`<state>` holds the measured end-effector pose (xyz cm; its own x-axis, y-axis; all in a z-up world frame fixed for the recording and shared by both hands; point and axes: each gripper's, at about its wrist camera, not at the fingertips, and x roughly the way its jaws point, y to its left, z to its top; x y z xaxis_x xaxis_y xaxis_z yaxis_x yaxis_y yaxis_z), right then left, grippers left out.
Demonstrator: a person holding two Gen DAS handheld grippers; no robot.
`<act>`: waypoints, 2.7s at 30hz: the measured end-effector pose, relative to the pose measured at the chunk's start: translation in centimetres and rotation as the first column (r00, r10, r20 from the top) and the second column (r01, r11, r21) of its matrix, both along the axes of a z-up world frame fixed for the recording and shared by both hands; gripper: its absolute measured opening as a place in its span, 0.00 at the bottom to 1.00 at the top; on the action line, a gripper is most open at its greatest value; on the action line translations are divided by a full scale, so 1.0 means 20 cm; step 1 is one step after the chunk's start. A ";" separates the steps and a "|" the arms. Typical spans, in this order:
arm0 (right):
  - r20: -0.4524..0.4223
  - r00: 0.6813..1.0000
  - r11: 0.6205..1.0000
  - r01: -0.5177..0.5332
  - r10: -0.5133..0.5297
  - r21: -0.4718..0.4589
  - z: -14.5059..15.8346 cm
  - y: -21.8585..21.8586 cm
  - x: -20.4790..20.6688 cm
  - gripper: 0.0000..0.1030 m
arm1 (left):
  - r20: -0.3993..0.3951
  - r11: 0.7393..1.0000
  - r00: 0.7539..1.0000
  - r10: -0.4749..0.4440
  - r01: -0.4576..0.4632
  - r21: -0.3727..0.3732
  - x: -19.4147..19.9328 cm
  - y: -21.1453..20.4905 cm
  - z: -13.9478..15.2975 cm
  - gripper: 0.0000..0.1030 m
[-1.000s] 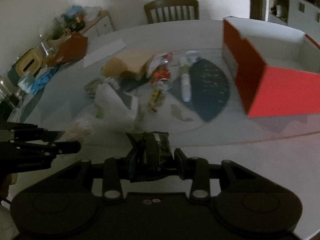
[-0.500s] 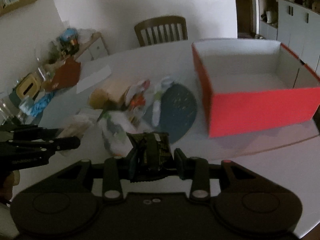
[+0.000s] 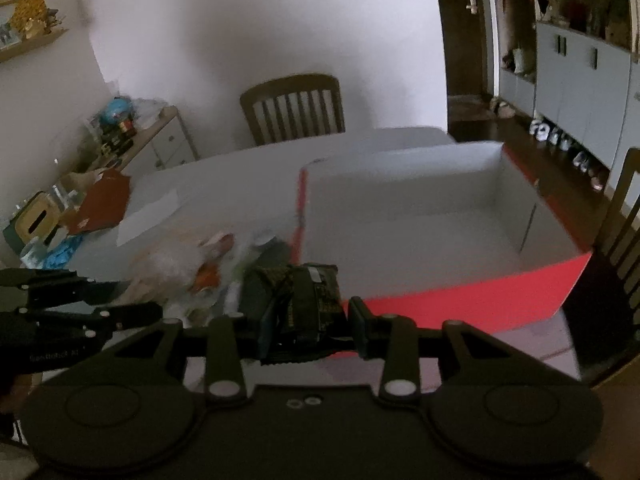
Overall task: Organize objects
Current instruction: 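Carry the swab bag and black packet with both grippers into the red shoebox, then open both grippers to drop the swab bag and black packet in the box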
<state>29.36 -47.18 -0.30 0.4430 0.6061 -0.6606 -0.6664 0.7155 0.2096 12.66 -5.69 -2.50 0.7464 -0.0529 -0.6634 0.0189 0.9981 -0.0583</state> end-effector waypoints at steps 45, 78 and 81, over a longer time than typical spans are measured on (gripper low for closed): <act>-0.094 0.994 0.947 -0.077 0.049 -0.313 -0.45 0.03 0.83 0.37 | -0.397 0.995 0.918 0.018 0.023 0.098 1.37 -0.56 -0.40 0.33; -0.072 0.995 0.953 -0.089 0.071 -0.290 -0.34 -0.03 0.74 0.49 | -0.443 0.998 0.896 0.019 0.008 0.058 1.36 -0.48 -0.37 0.58; -0.055 0.996 0.959 -0.088 0.076 -0.269 -0.28 -0.03 0.72 0.53 | -0.408 0.999 0.913 0.022 -0.003 0.049 1.31 -0.47 -0.30 0.58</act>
<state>43.72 -47.87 -5.85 0.3662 0.4345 -0.8228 -0.7195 0.6930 0.0457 38.93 -15.06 -8.45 0.4106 -0.0069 -0.9118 -0.0091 0.9999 -0.0117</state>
